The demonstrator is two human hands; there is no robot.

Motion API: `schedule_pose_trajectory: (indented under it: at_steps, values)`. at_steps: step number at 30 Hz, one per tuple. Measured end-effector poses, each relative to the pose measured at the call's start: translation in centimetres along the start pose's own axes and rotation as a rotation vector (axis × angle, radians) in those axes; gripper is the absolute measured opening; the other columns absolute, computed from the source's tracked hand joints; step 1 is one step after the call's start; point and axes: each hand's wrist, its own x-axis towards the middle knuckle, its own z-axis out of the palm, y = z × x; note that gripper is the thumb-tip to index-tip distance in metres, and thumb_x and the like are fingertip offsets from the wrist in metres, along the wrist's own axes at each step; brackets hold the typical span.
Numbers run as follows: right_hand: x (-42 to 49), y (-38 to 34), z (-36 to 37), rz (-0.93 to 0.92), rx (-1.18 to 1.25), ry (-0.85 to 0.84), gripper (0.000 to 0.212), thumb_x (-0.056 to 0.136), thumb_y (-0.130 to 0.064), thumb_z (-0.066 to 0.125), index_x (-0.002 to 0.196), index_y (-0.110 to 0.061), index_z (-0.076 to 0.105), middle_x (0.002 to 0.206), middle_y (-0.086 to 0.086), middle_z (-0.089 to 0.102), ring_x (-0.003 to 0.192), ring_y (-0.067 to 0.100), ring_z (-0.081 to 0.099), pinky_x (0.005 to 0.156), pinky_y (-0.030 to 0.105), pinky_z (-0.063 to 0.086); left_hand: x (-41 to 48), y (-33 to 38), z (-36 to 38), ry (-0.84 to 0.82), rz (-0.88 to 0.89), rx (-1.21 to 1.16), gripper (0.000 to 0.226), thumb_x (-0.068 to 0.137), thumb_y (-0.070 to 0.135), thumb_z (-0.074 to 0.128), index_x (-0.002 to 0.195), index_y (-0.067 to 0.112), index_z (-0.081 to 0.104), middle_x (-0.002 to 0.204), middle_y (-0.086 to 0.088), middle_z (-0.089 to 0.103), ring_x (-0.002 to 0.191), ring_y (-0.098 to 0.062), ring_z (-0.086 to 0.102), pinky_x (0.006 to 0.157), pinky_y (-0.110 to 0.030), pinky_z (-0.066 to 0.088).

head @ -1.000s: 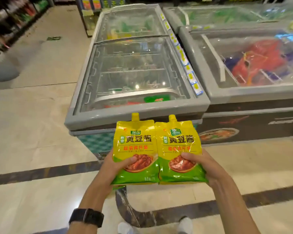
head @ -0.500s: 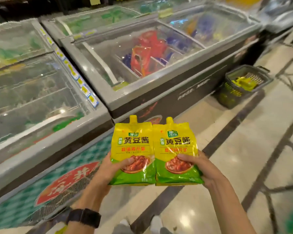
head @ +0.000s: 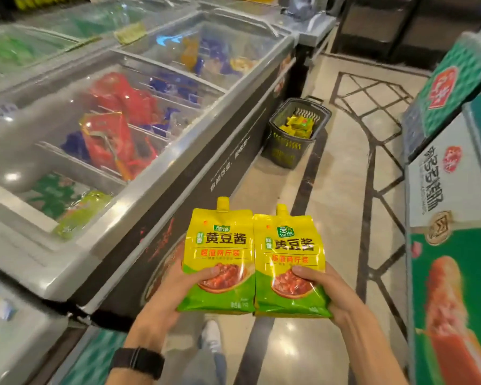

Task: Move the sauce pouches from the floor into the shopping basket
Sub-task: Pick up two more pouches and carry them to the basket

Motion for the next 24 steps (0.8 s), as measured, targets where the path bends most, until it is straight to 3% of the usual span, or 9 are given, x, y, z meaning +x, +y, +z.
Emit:
schedule_pose_trajectory:
  at_steps: [5, 9, 13, 18, 22, 24]
  values:
    - [4.7, -3.6, 0.6, -0.043, 0.055, 0.091, 0.099, 0.021, -0.028, 0.100, 0.112, -0.009, 0.067, 0.105, 0.017, 0.075, 0.084, 0.030, 0.075, 0.064, 0.035, 0.061, 8.0, 4.9, 0.3, -0.120, -0.035, 0.044, 0.112, 0.019, 0.046, 0.101, 0.120, 0.015, 0.065, 0.107, -0.010, 0.077, 0.095, -0.027, 0.075, 0.074, -0.038, 0.061]
    - [7.8, -5.7, -0.3, -0.036, 0.123, 0.158, 0.070, 0.051, -0.012, 0.087, 0.117, -0.007, 0.064, 0.105, 0.018, 0.074, 0.085, 0.031, 0.075, 0.065, 0.036, 0.062, 13.4, 7.8, 1.4, -0.174, -0.066, 0.077, 0.113, 0.024, 0.045, 0.102, 0.125, 0.014, 0.063, 0.111, -0.012, 0.076, 0.101, -0.030, 0.073, 0.085, -0.044, 0.058]
    - [11.4, -8.1, -2.0, -0.042, 0.150, 0.210, 0.103, 0.019, -0.028, 0.101, 0.114, -0.009, 0.066, 0.107, 0.018, 0.074, 0.087, 0.032, 0.074, 0.065, 0.037, 0.061, 18.9, 9.9, 3.5, -0.237, -0.080, 0.110, 0.111, 0.028, 0.042, 0.102, 0.128, 0.015, 0.060, 0.112, -0.010, 0.076, 0.102, -0.029, 0.073, 0.077, -0.039, 0.061]
    - [17.5, -12.2, -6.4, -0.039, 0.202, 0.225, 0.106, 0.014, -0.029, 0.101, 0.112, -0.010, 0.066, 0.105, 0.019, 0.074, 0.086, 0.033, 0.074, 0.066, 0.040, 0.062, 26.6, 12.6, 7.9, -0.278, -0.136, 0.147, 0.091, 0.049, 0.025, 0.098, 0.130, 0.015, 0.059, 0.111, -0.010, 0.076, 0.100, -0.029, 0.074, 0.073, -0.037, 0.061]
    - [22.1, -16.8, -10.2, -0.002, 0.205, 0.231, 0.108, 0.014, -0.030, 0.101, 0.114, -0.010, 0.064, 0.106, 0.019, 0.074, 0.088, 0.034, 0.074, 0.064, 0.038, 0.061, 33.2, 15.6, 12.3, -0.244, -0.135, 0.235, 0.115, 0.017, 0.049, 0.101, 0.120, 0.015, 0.063, 0.099, -0.006, 0.079, 0.086, -0.024, 0.077, 0.063, -0.030, 0.060]
    - [24.2, -19.5, -12.1, 0.002, 0.208, 0.228, 0.109, 0.015, -0.030, 0.101, 0.116, -0.009, 0.064, 0.107, 0.020, 0.074, 0.089, 0.035, 0.074, 0.064, 0.038, 0.061, 36.0, 17.1, 14.5, -0.258, -0.122, 0.233, 0.116, 0.018, 0.050, 0.100, 0.122, 0.014, 0.062, 0.103, -0.009, 0.078, 0.091, -0.028, 0.076, 0.069, -0.035, 0.061]
